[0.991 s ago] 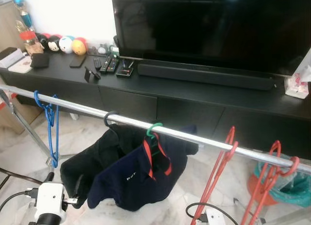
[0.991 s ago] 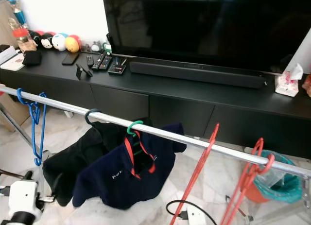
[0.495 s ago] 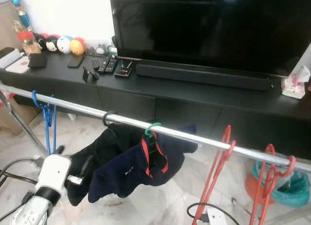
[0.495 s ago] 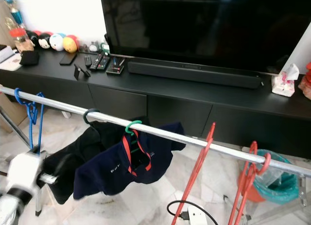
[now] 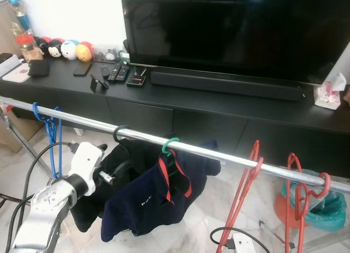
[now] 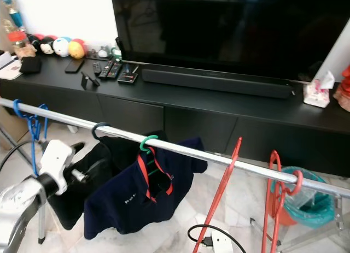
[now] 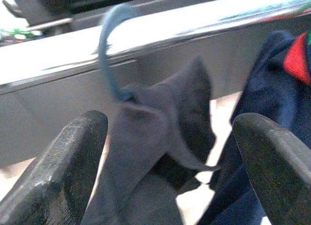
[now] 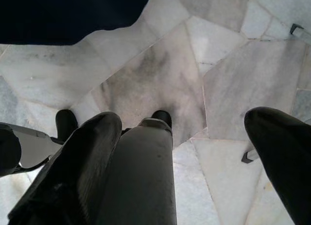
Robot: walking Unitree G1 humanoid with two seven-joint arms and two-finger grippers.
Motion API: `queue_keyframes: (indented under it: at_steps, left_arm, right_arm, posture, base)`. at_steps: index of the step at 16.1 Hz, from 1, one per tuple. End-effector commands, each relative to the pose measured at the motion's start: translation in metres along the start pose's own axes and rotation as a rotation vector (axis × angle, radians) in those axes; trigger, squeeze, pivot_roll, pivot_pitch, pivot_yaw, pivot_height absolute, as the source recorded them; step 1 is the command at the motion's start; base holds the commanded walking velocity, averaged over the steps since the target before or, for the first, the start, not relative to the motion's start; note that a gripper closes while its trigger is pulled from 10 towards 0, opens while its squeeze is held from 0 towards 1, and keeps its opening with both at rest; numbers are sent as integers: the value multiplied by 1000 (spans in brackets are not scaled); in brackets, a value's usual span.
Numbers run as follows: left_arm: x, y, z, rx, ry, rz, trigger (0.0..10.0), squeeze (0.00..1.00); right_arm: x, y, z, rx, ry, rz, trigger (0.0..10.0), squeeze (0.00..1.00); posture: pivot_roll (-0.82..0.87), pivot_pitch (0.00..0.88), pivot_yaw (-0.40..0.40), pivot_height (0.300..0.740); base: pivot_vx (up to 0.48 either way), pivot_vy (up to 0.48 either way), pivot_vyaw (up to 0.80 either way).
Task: Hang hanger
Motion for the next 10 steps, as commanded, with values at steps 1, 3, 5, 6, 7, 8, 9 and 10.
queue_keyframes:
  at_steps: [1,3,5,6,7,8,9,10]
  left_arm:
    - [9,2,-5,-31,-34,-56,10000,0]
    - [25,-3,-2,-56,-70,-141,10000,0]
    - [39,-16,-2,-106,-127,-241,10000,0]
    - [46,-20,-1,-125,-139,-284,10000,0]
    - [48,-20,-1,-141,-124,-304,10000,0]
    - [46,-16,-2,-153,-104,-297,10000,0]
    - [45,-11,-5,-163,-101,-292,10000,0]
    - [44,-4,-10,-173,-82,-286,10000,0]
  right_arm:
    - [2,0,-1,-2,5,-6,10000,0]
    - [3,0,-2,-3,9,-9,10000,0]
    - [3,-1,-2,-5,3,-4,10000,0]
    - [3,0,-2,-6,1,-2,10000,0]
    - [2,0,-2,-6,-1,0,10000,0]
    - [2,0,-1,-5,-2,1,10000,0]
    - [2,0,-1,-3,0,1,10000,0]
    - [1,0,-1,-1,6,0,10000,0]
  posture:
    - [-130,0,-32,740]
    - [-126,0,-33,740]
    - [-116,0,-36,740]
    - [-111,0,-39,740]
    - [-111,0,-39,740]
    - [-109,0,-39,740]
    - [-116,0,-36,740]
    - [-127,0,-34,740]
  base:
    - [0,0,0]
    - [0,0,0]
    - [0,0,0]
    - [0,0,0]
    - [0,0,0]
    - [0,0,0]
    - [0,0,0]
    - [0,0,0]
Point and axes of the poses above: a point about 5 cm out from each wrist's last joint towards the gripper, its own y axis pointing out of the wrist towards the gripper, its own z axis along the axis of the wrist's last joint, x = y × z, the point moved 6 cm from there along y, pointing out of the wrist towards the gripper, and after that the axes turned 10 degrees about -y, right-handed, at the moved point
